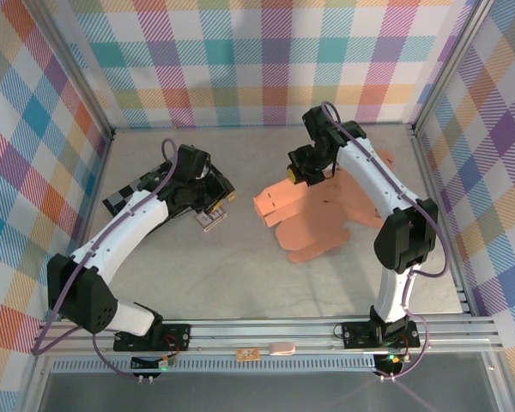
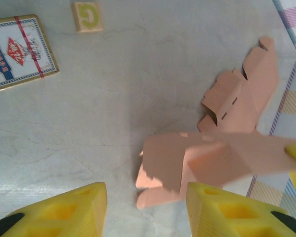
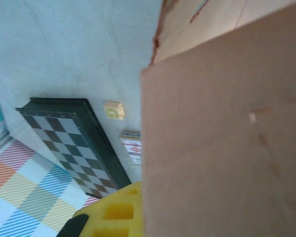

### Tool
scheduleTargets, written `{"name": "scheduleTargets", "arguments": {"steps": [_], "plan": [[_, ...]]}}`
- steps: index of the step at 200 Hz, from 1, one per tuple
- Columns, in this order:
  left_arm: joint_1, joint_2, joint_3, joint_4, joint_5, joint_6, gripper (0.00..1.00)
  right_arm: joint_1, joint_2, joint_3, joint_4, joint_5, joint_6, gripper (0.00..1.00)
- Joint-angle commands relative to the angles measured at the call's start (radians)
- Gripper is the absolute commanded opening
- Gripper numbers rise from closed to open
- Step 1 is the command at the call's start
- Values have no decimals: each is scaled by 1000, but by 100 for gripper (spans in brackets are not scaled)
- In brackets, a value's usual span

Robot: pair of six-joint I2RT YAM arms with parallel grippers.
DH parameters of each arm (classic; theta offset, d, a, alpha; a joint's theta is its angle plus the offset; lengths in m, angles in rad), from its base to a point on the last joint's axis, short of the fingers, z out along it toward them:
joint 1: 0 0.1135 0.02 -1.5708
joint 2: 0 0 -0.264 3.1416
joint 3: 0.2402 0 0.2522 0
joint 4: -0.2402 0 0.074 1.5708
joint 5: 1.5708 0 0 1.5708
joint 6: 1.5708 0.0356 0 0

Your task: Fold the paper box

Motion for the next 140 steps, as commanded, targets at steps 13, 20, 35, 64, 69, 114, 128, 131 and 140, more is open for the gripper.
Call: {"name": "scheduleTargets", "arguments": {"steps": [13, 20, 35, 64, 69, 114, 128, 131, 140], "plan": [[-5, -42, -119, 30, 83, 58, 42, -26, -37, -46, 109, -74, 64, 0], [-5, -49, -168, 74, 97, 43, 41, -30, -44, -63, 120, -77, 76, 0], [-2, -55, -285, 208, 126, -30, 38, -41, -63, -96, 142, -83, 101, 0], [-5, 27, -424, 542, 173, -164, 32, -64, -120, -172, 185, -102, 167, 0], [-7, 50, -436, 599, 174, -183, 32, -69, -134, -192, 202, -107, 185, 0], [-44, 177, -434, 818, 102, -219, 35, -133, -198, -284, 291, -181, 312, 0], [-46, 233, -468, 959, 112, -281, 35, -154, -215, -300, 309, -196, 345, 0], [-48, 245, -475, 993, 114, -296, 35, -159, -214, -300, 311, -202, 349, 0], [-51, 281, -501, 1088, 109, -339, 35, -170, -218, -299, 312, -216, 355, 0]]}}
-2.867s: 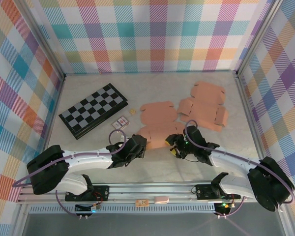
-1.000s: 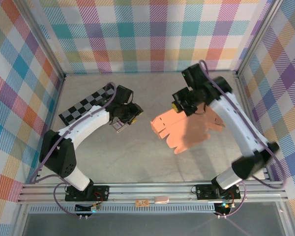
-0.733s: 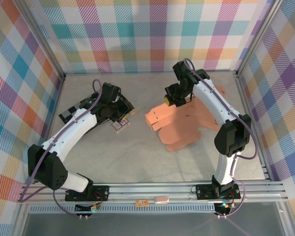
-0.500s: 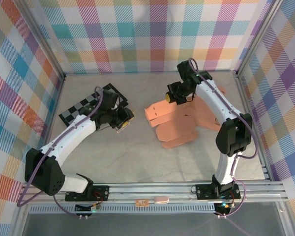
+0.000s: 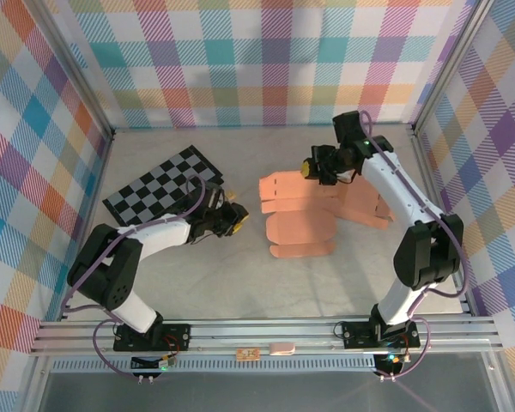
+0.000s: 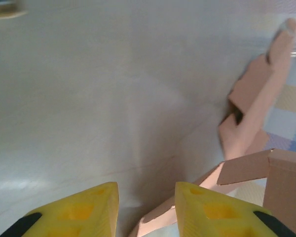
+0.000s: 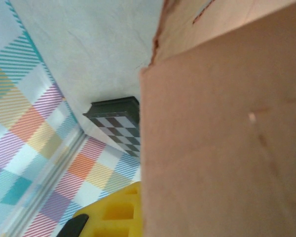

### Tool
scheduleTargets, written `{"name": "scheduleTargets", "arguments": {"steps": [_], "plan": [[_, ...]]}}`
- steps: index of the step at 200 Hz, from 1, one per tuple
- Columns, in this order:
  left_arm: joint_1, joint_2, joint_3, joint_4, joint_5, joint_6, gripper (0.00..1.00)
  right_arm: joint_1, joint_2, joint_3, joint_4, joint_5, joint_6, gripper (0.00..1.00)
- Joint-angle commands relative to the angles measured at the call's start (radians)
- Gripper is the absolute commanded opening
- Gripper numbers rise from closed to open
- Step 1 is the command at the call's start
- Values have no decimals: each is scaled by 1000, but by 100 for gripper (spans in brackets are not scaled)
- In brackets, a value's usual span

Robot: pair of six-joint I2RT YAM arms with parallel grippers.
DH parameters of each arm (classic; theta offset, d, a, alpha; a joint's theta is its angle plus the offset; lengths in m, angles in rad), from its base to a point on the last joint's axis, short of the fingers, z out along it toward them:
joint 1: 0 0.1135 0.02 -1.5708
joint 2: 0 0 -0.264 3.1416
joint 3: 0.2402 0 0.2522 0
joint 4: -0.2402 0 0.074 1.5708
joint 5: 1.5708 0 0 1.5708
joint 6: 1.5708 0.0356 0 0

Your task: Fold the paper box

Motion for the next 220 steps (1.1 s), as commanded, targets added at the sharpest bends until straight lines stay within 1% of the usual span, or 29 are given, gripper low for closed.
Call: {"name": "scheduleTargets", "arguments": {"steps": [1, 13, 29, 75, 102, 146, 176, 220], "plan": [[-10, 83, -54, 308, -14, -118, 35, -31, -30, -14, 49, -66, 84, 0], [-16, 120, -71, 427, -22, -159, 36, -42, -30, -10, 46, -80, 90, 0], [-24, 163, -66, 527, -21, -192, 37, -53, -35, -14, 48, -93, 100, 0], [-50, 253, -12, 625, -24, -227, 40, -67, -43, -25, 56, -109, 119, 0], [-52, 273, -5, 678, -41, -240, 42, -69, -52, -36, 62, -111, 126, 0], [-67, 273, -7, 718, -25, -241, 43, -70, -66, -66, 91, -108, 146, 0], [-85, 255, -5, 704, -28, -213, 46, -70, -69, -75, 109, -111, 156, 0], [-112, 200, 34, 553, -42, -97, 51, -71, -79, -90, 110, -108, 160, 0]]}}
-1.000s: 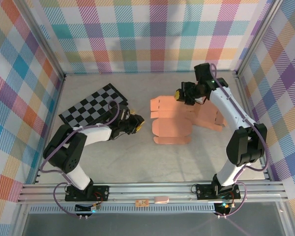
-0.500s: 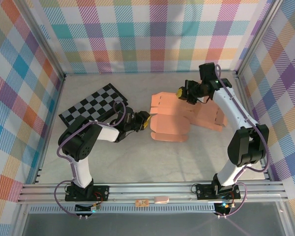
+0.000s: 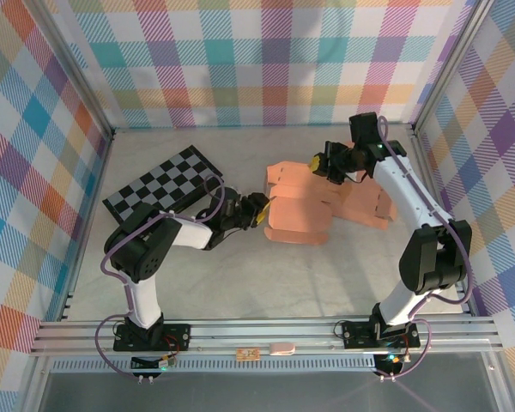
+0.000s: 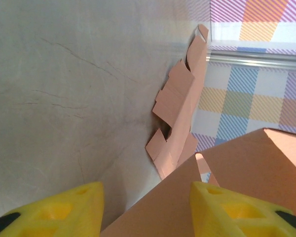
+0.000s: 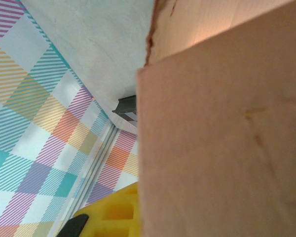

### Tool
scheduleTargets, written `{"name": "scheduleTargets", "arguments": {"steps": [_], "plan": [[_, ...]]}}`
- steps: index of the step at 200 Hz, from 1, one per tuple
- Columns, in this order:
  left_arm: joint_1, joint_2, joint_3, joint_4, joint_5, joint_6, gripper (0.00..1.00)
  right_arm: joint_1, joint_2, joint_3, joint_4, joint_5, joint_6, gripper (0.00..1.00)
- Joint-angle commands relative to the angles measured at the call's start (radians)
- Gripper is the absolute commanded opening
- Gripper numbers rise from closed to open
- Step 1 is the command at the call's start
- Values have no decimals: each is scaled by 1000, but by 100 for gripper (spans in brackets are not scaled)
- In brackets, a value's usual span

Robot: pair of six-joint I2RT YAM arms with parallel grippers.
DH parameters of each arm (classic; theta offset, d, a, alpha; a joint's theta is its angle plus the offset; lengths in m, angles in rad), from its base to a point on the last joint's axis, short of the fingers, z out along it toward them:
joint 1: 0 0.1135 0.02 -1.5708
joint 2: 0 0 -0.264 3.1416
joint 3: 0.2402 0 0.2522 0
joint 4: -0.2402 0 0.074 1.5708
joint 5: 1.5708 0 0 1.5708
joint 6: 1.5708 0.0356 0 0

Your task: Fold the paper box

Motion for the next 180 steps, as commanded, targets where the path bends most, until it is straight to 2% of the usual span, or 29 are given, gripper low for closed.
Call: {"name": "scheduleTargets", "arguments": {"steps": [1, 53, 140, 180], "plan": [[-20, -64, 39, -62, -20, 83, 51, -4, -35, -18, 17, -27, 20, 0], [-42, -81, 130, -334, -54, 219, 55, 3, -52, -34, 14, -28, 19, 0], [-68, -55, 206, -457, -73, 283, 56, 29, -69, -84, 22, -21, 16, 0], [-70, -175, 161, -606, -104, 328, 57, 29, -43, -106, 73, 21, -46, 0]]}}
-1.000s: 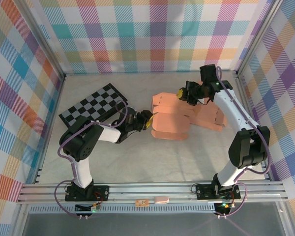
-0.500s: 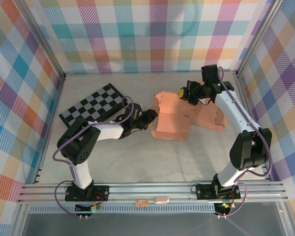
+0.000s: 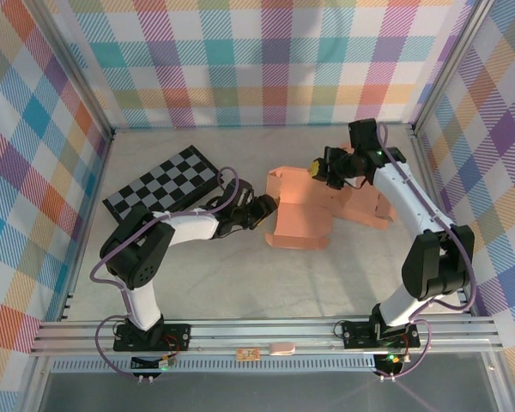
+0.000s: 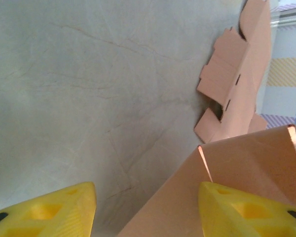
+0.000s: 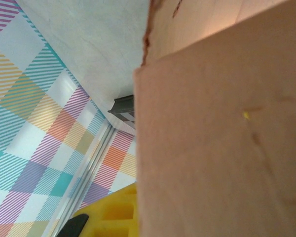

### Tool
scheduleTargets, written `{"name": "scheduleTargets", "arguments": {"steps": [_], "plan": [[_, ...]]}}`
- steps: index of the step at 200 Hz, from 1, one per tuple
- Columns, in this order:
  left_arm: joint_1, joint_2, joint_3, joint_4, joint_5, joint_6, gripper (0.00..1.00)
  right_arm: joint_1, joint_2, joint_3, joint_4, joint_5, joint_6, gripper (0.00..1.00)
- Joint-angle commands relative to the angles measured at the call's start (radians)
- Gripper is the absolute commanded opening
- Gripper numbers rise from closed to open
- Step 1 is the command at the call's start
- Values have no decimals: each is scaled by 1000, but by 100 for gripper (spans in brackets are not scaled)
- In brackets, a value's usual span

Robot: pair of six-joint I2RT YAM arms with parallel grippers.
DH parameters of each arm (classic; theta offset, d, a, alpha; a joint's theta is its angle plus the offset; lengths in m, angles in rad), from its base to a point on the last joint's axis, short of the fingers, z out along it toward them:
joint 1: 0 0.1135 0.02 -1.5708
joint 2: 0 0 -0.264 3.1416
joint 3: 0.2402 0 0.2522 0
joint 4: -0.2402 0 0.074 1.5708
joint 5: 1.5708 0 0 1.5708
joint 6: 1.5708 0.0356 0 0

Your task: Fold the paper box

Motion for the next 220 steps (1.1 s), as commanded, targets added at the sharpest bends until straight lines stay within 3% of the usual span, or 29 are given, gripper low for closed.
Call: {"name": "scheduleTargets", "arguments": {"steps": [1, 53, 93, 125, 161, 220], "plan": [[-14, -115, -15, -103, -21, 56, 58, 13, 2, -28, 33, 11, -42, 0], [-5, -445, -186, -350, -15, 69, 61, 55, 75, -23, 203, 44, -60, 0], [82, -657, -189, -486, -23, 4, 62, 120, 116, -67, 312, 99, -82, 0], [132, -577, -46, -488, 20, -59, 61, 158, 132, -158, 451, 134, -74, 0], [153, -405, 211, -690, -35, 56, 54, 158, 137, -197, 506, 140, -85, 0], [236, -286, 260, -746, 1, 223, 47, 148, 190, -231, 638, 67, -269, 0]]}}
